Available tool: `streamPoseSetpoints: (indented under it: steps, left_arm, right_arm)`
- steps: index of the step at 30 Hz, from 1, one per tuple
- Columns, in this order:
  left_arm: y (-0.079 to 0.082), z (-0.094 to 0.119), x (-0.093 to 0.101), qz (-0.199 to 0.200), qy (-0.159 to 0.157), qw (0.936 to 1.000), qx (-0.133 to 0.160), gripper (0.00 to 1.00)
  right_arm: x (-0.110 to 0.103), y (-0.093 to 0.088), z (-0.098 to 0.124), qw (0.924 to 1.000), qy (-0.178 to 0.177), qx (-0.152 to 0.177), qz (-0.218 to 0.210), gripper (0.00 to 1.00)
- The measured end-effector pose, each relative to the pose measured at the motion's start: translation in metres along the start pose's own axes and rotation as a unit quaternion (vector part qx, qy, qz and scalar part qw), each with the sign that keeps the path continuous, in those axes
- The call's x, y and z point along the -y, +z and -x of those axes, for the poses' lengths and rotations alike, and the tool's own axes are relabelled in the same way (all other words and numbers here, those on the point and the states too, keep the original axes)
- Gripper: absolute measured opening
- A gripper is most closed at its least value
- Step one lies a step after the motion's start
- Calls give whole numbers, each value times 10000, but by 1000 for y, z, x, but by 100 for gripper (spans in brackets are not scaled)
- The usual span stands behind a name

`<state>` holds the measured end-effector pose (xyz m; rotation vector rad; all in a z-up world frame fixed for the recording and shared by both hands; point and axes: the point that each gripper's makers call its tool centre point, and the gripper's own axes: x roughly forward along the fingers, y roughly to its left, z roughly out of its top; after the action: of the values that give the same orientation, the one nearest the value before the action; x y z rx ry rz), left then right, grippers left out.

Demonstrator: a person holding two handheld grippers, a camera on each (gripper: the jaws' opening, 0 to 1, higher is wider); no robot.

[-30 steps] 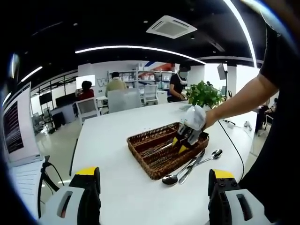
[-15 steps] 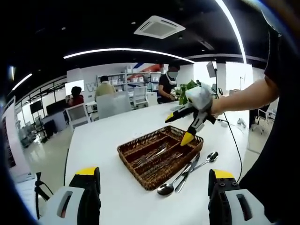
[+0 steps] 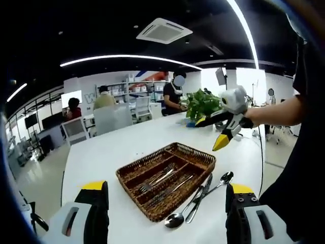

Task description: Arrange the knives, forks, and spoons in their matching storage slots by inserting each utensil handle-first until every utensil is classified and aligned in the correct compartment

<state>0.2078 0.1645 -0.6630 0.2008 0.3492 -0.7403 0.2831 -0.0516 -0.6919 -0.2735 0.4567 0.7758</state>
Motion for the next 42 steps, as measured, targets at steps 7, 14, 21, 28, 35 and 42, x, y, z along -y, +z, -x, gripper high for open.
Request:
streamPoseSetpoints:
  steps: [7,14,21,28,35,42]
  left_arm:
    - [-3,-9,2,195,-112,9997,52,100]
    - [-6,-7,-1,227,-10,9997,-99,100]
    - [6,3,-14,87,150,9997,-190,100]
    - [10,-1,-10,-134,74,9994,-301,100]
    - [16,-10,-2,-257,-106,9987,-421,100]
    - [24,-25,7,-529,-347,9962,-595,100]
  right_arm:
    - [13,-19,43,9966,-708,16,-412,100]
    - [-4,-32,72,9971,-638,-118,-402,100]
    - [9,-31,87,9964,-703,-120,-467,100]
    - [16,-32,92,9953,-828,-77,-505,100]
    - [16,-34,93,9953,-835,-90,-482,100]
    - [22,-29,102,9945,-940,22,-460,100]
